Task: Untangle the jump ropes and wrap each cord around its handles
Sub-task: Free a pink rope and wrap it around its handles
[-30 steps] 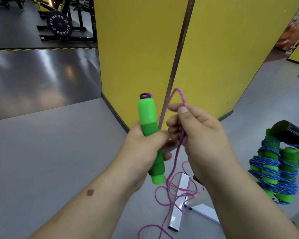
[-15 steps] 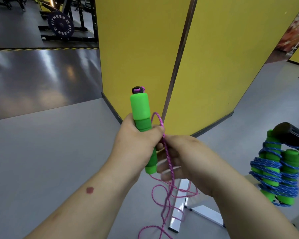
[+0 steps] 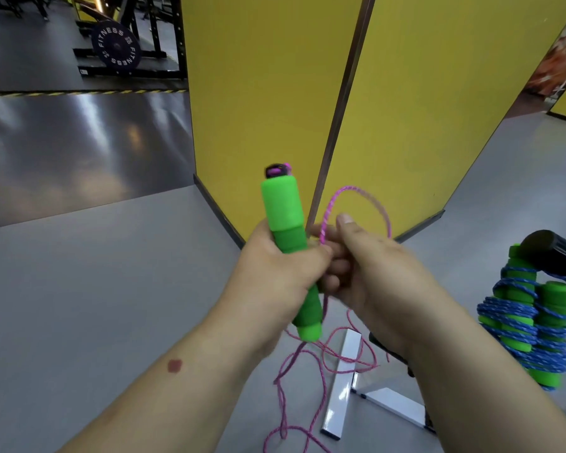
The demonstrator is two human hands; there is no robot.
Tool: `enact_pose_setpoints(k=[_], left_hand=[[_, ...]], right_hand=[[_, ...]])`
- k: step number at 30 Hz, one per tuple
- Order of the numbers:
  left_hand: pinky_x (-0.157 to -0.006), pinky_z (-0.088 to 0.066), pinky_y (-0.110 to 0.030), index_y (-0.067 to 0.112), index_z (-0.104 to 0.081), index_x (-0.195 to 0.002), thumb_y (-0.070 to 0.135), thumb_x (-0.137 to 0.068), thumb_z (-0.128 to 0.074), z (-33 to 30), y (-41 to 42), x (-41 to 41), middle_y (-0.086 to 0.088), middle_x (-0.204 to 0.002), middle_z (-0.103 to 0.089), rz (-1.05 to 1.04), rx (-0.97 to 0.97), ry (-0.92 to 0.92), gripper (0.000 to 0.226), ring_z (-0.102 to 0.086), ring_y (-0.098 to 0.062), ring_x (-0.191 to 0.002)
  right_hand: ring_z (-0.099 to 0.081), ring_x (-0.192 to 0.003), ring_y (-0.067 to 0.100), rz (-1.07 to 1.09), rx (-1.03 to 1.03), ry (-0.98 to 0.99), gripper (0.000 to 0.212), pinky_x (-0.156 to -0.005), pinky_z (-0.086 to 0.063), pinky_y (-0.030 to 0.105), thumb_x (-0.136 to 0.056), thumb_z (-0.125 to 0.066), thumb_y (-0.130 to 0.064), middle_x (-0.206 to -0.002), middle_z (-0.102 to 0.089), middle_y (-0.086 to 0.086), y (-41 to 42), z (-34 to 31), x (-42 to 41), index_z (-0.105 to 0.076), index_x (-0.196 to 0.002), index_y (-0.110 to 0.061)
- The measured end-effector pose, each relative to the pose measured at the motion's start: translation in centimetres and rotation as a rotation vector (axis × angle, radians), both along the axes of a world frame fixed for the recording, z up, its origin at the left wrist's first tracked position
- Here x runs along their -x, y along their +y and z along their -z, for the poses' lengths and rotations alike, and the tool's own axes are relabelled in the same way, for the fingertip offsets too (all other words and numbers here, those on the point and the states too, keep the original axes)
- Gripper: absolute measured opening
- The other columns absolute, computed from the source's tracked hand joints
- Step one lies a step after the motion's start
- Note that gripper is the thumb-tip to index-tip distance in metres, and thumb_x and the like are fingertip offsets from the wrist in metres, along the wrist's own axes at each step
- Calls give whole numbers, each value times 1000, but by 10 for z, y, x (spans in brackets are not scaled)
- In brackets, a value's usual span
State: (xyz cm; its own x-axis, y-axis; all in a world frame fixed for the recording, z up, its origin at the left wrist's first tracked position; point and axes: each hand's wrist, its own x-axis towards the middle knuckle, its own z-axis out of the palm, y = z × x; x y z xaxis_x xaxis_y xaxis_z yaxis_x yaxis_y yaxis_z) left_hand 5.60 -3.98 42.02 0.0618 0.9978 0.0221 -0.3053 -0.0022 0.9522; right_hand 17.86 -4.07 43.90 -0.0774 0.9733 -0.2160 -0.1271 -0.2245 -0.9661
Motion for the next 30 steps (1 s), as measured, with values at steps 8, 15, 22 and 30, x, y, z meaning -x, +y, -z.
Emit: enact_pose_setpoints(k=[8,15,22,30], left_hand=[[-61,-59,-30,1,-61,-112,11,-94,-69,2,10,25,-5,-85,-78,-198,42,99,21,-75,-17,-70],[-54,-53,-27,6,-56,-97,-3,-93,-65,-6,-7,4,-5,-70,-68,76,10,-8,13,-72,-18,-65],[-54,-55,-29,6,-58,-101,3,-90,-66,-41,-3,10,-7,-84,-78,-162,15,53,14,-75,-20,-67],[-58,-53,-29,14,-59,-109,18,-91,-74,-100,-41,10,-11,-102,-78,3,-81,92,24,-78,-24,-90]], right_hand=[[-67,-70,22,-155,-151,-183,16,-65,-54,35,-97,-59,-2,-80,-73,12,-7,-5,-4,-73,-104,-4],[-54,-52,17,159,-275,-28,18,-44,-43,25,-98,-61,-15,-86,-72,4,3,-8,2,-70,-112,-7],[-60,-66,26,-249,92,-6,34,-67,-55,40,-103,-48,-38,-81,-62,11,-28,-15,-2,-64,-96,-9],[-55,-63,14,118,-364,83,21,-57,-47,25,-103,-52,-14,-71,-65,1,-40,-109,-1,-72,-99,-9]])
